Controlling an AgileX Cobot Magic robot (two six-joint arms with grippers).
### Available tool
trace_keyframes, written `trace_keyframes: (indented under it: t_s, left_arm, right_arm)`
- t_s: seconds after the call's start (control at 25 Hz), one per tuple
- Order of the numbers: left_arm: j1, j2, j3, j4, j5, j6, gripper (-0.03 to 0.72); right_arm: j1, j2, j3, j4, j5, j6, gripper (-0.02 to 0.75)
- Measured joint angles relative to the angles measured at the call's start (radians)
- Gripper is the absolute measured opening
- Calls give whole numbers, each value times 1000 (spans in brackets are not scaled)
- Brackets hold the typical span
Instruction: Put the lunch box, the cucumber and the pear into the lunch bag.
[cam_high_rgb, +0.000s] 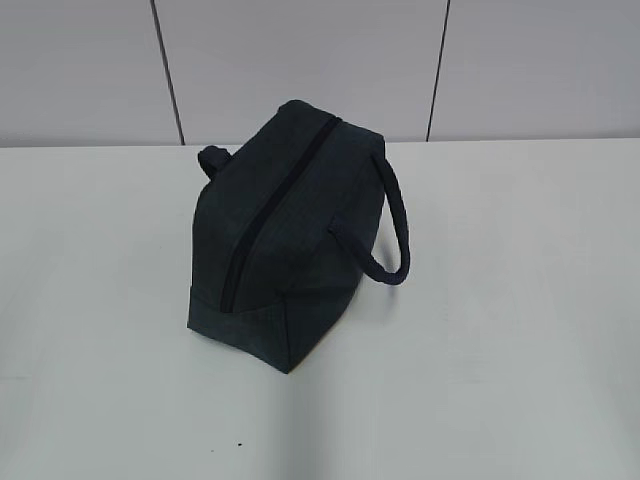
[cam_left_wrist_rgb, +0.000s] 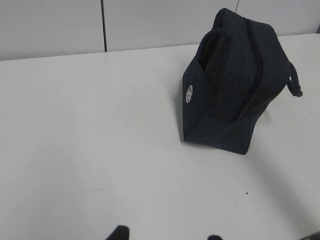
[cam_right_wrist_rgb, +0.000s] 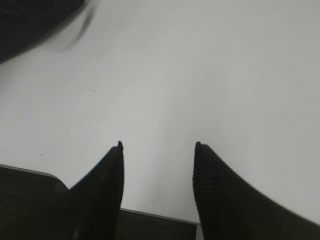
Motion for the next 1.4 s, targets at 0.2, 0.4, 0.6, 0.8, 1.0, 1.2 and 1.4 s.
trace_keyframes:
  t_s: [0.2, 0.4, 0.6, 0.8, 1.0, 1.2, 1.4]
  left_arm:
    - [0, 0, 0, 0, 0, 0, 293]
    - [23, -5, 0, 0, 0, 0, 289]
    - [181, -25, 0, 0, 0, 0, 272]
    - [347, -70, 0, 0, 0, 0, 253]
    - [410, -76, 0, -1, 0, 0, 245]
    - [410, -76, 0, -1, 0, 0, 244]
    - [410, -76, 0, -1, 0, 0, 242]
  right_arm:
    - [0, 0, 0, 0, 0, 0, 364]
    - [0, 0, 0, 0, 0, 0, 364]
    - [-5, 0, 0, 0, -2, 0, 364]
    - [-42, -24, 0, 0, -3, 0, 364]
    - [-64, -45, 0, -5, -3, 0, 364]
    - [-81, -45, 0, -9, -3, 0, 364]
    - [-83, -45, 0, -11, -3, 0, 364]
